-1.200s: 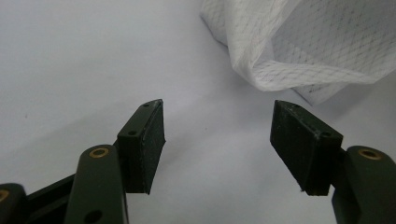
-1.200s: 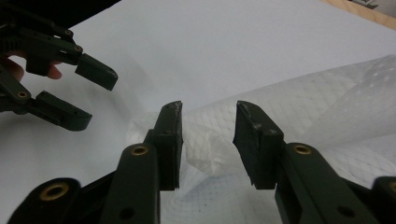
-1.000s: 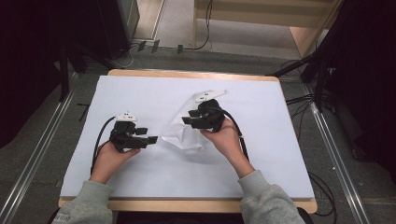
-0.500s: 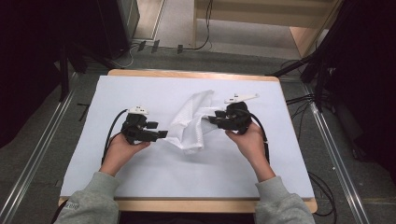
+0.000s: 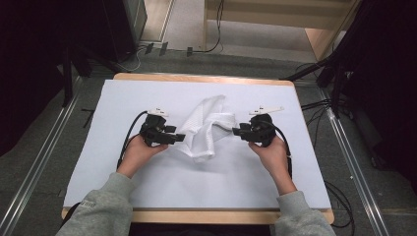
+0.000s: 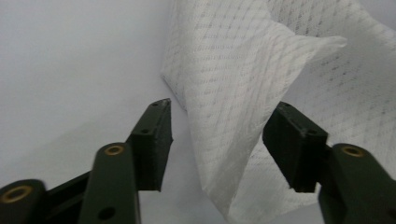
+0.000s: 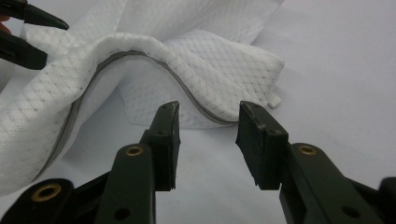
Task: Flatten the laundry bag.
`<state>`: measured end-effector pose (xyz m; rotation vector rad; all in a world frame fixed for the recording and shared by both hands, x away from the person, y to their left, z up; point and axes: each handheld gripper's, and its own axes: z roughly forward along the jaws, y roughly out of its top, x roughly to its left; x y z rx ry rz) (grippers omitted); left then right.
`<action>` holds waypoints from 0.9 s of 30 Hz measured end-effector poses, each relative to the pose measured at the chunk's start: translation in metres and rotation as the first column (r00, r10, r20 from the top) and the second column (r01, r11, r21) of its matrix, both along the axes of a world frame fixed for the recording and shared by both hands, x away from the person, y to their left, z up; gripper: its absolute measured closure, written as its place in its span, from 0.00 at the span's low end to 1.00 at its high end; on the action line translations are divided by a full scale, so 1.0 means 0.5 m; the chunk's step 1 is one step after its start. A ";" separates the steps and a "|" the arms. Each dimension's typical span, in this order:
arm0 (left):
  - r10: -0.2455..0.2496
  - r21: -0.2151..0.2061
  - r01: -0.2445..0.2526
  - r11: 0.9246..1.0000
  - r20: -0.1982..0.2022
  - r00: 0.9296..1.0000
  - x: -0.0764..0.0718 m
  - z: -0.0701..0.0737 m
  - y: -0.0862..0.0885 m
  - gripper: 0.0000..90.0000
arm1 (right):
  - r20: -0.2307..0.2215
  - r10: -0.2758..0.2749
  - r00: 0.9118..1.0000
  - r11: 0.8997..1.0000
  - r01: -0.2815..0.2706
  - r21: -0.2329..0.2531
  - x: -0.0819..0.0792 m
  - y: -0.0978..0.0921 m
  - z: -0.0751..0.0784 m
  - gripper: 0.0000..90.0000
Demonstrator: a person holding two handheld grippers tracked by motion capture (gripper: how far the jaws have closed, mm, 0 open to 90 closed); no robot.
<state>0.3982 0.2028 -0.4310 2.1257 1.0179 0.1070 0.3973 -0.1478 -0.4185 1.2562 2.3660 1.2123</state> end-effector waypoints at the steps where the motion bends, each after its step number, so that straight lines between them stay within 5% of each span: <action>1: 0.003 -0.004 -0.003 1.000 -0.018 1.000 0.003 -0.002 -0.002 0.55 | -0.002 0.000 1.000 1.000 0.000 -0.002 0.000 0.000 -0.002 0.68; 3: 0.008 -0.022 -0.009 1.000 -0.051 0.999 0.007 -0.007 -0.005 0.71 | -0.004 0.002 1.000 1.000 -0.002 0.001 0.001 0.001 -0.007 0.67; 8: 0.007 -0.020 -0.008 1.000 -0.053 0.999 0.007 -0.007 0.005 0.98 | -0.015 0.007 1.000 1.000 -0.007 -0.013 0.005 0.004 -0.017 0.66; 16: 0.069 -0.123 -0.076 0.989 -0.059 0.996 0.001 0.013 0.067 0.99 | -0.009 0.018 1.000 1.000 -0.018 -0.008 0.008 0.009 -0.018 0.66; 27: 0.151 -0.157 -0.160 0.974 -0.069 0.986 -0.014 0.019 0.140 0.99 | -0.016 0.036 0.999 0.999 -0.036 -0.004 0.016 0.025 -0.018 0.66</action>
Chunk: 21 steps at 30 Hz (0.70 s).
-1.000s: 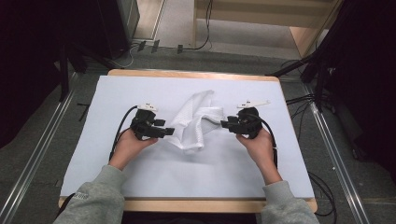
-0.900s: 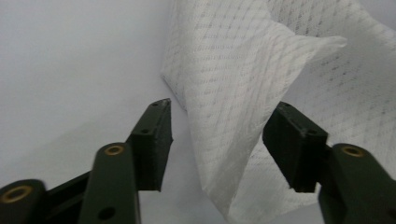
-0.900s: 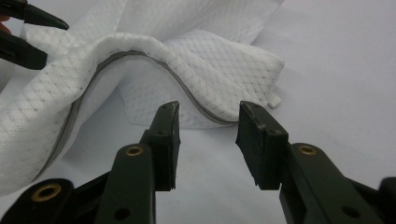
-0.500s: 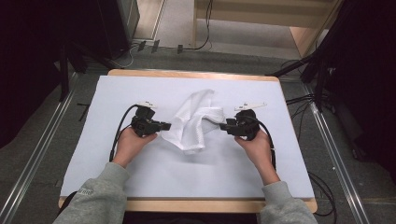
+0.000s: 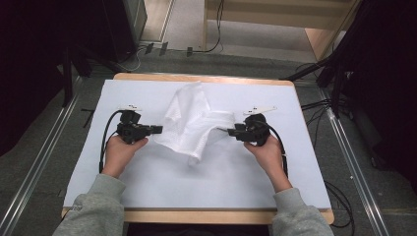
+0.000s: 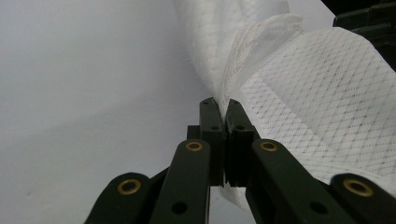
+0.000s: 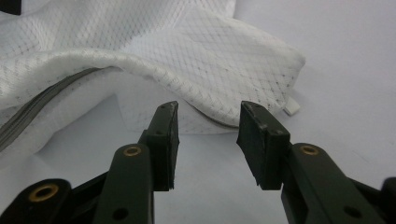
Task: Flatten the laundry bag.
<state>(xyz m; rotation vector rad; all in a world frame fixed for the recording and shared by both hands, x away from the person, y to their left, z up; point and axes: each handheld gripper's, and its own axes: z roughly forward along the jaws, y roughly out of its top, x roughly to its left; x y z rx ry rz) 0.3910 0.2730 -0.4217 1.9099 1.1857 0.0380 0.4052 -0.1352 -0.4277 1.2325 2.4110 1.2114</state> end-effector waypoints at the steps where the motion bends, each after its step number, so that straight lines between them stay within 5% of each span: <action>1: 0.008 0.005 -0.008 1.000 0.002 1.000 -0.002 0.000 0.007 0.99 | 0.004 0.004 1.000 1.000 -0.004 0.000 0.001 0.000 0.001 0.66; 21: 0.147 -0.020 -0.147 0.989 -0.024 0.989 -0.007 -0.012 0.120 0.99 | -0.010 0.033 0.999 0.999 -0.033 0.002 0.016 0.025 -0.004 0.67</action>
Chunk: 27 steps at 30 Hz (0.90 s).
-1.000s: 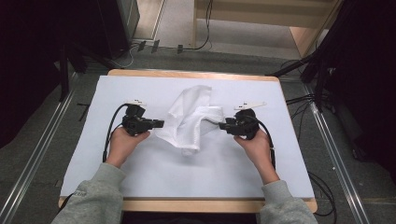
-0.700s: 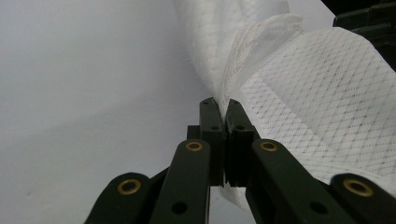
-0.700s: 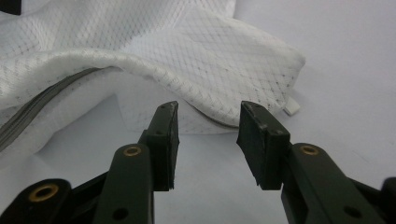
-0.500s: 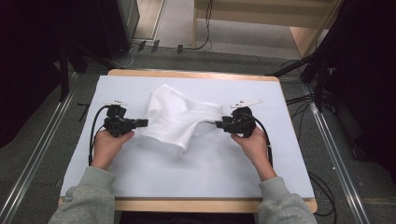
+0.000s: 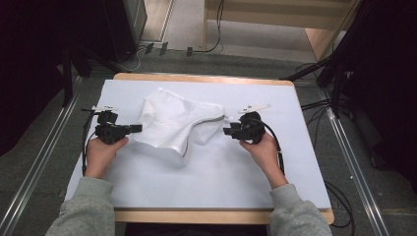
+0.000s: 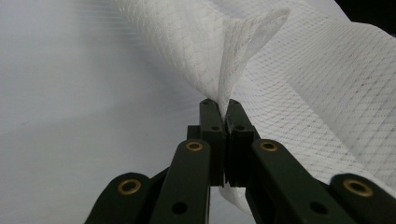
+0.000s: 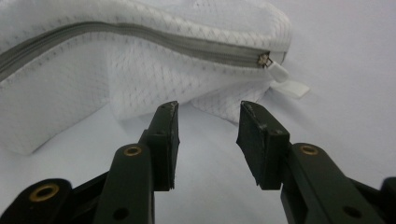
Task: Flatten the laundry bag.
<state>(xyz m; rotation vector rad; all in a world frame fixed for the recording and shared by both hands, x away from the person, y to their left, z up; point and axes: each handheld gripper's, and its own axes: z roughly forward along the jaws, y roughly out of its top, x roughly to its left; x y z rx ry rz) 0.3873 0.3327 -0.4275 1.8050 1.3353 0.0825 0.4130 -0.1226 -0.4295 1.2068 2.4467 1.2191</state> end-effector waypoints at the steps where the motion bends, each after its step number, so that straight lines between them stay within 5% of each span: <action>1: 0.006 0.002 -0.006 1.000 0.000 1.000 0.000 0.000 0.006 0.99 | -0.002 0.004 1.000 1.000 -0.004 -0.003 0.000 0.002 0.000 0.67; 14: 0.076 0.015 -0.076 0.997 -0.008 0.997 0.000 -0.005 0.059 0.98 | -0.014 0.015 1.000 1.000 -0.016 -0.003 0.001 0.011 -0.010 0.67; 22: 0.079 0.006 -0.079 0.997 -0.009 0.997 -0.017 0.005 0.054 0.58 | -0.015 -0.005 1.000 1.000 0.005 -0.014 0.019 0.016 -0.025 0.65; 27: 0.086 0.014 -0.086 0.996 -0.001 0.996 -0.043 0.019 0.060 0.54 | -0.015 -0.021 1.000 1.000 0.021 -0.019 0.037 0.017 -0.029 0.63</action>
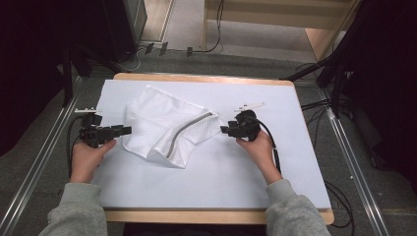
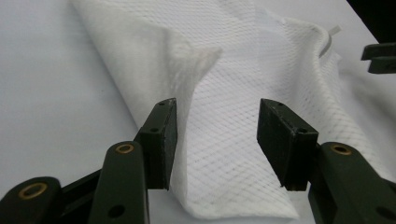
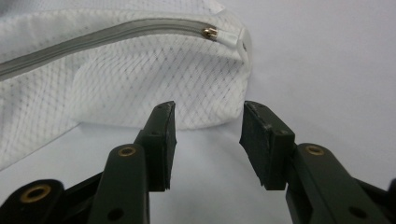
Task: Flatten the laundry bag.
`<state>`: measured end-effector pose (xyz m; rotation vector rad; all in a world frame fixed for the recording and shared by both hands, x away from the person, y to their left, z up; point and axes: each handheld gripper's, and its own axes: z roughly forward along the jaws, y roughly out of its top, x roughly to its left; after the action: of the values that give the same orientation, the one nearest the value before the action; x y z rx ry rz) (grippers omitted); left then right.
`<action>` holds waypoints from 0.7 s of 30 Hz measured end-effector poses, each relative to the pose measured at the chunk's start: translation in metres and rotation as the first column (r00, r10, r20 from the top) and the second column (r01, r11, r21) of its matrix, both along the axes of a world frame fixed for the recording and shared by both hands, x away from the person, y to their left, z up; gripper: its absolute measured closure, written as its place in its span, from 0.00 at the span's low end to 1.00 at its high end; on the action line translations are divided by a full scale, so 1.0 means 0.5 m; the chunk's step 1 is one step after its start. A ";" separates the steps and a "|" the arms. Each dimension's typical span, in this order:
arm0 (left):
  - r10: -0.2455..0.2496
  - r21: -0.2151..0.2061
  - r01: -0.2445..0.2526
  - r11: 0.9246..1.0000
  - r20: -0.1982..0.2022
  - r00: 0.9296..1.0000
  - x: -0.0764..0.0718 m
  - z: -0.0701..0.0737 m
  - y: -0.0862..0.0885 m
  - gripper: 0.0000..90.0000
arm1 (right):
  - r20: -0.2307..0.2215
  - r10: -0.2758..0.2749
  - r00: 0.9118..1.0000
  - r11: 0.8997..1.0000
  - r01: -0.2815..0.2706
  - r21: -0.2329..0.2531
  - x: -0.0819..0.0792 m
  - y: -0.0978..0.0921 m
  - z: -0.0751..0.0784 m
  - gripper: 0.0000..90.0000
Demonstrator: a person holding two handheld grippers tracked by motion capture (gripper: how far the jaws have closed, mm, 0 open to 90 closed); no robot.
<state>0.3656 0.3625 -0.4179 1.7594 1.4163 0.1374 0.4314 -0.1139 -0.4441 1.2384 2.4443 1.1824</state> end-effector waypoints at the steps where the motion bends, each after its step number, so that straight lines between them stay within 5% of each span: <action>1: -0.002 -0.001 0.002 1.000 0.002 1.000 -0.006 0.003 0.000 0.53 | -0.003 -0.002 1.000 1.000 0.002 0.004 0.006 0.002 -0.002 0.63; 15: -0.021 0.024 0.020 1.000 0.010 1.000 -0.043 0.006 -0.004 0.52 | -0.042 -0.010 0.999 0.998 0.008 -0.061 0.059 0.036 -0.048 0.69; 21: -0.020 0.019 0.020 1.000 0.012 1.000 -0.040 0.005 -0.004 0.51 | -0.006 -0.021 1.000 0.997 0.020 -0.077 0.054 0.035 -0.052 0.91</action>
<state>0.3456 0.3606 -0.4155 1.7850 1.3927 0.1513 0.4583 -0.0964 -0.4700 1.2455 2.4512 1.0703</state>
